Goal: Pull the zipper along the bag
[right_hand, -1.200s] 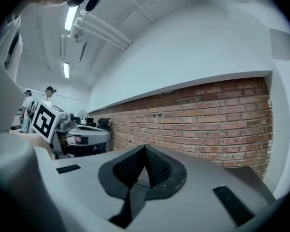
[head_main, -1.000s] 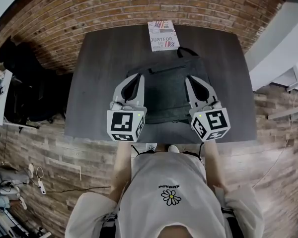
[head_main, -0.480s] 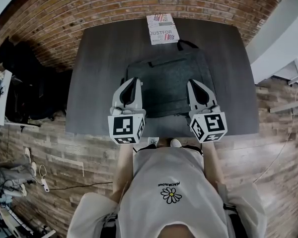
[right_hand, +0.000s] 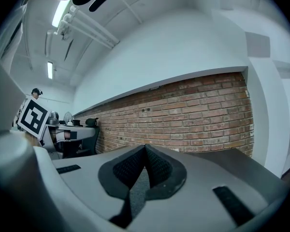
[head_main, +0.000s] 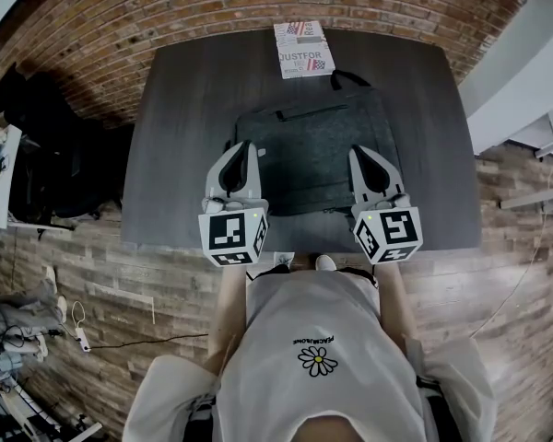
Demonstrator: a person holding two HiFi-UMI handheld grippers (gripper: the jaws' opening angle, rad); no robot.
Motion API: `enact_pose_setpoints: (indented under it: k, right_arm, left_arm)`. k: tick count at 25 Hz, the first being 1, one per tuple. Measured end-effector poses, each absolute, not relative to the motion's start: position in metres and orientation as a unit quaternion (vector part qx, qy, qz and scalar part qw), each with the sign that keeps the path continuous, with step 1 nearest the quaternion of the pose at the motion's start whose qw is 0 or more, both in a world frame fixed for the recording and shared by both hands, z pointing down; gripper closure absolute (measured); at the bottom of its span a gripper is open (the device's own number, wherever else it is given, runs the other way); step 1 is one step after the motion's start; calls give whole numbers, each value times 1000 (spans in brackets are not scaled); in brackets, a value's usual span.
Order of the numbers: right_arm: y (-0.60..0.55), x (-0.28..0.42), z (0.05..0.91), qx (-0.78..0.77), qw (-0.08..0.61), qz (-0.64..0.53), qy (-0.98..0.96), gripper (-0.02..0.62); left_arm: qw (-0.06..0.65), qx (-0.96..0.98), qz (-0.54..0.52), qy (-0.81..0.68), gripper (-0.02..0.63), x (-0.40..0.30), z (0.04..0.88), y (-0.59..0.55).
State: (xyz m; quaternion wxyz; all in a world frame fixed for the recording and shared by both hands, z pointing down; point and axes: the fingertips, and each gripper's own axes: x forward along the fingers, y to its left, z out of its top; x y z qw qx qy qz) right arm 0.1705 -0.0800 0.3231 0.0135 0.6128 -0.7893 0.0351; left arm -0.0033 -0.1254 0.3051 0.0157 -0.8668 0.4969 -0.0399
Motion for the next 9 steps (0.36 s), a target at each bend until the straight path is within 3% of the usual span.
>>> enact_pose_setpoints:
  k: [9]
  right_arm:
    - [-82,175,324,617,14,34,-786,594]
  left_arm:
    - [-3,-869,-27,495,606,-1,303,-129]
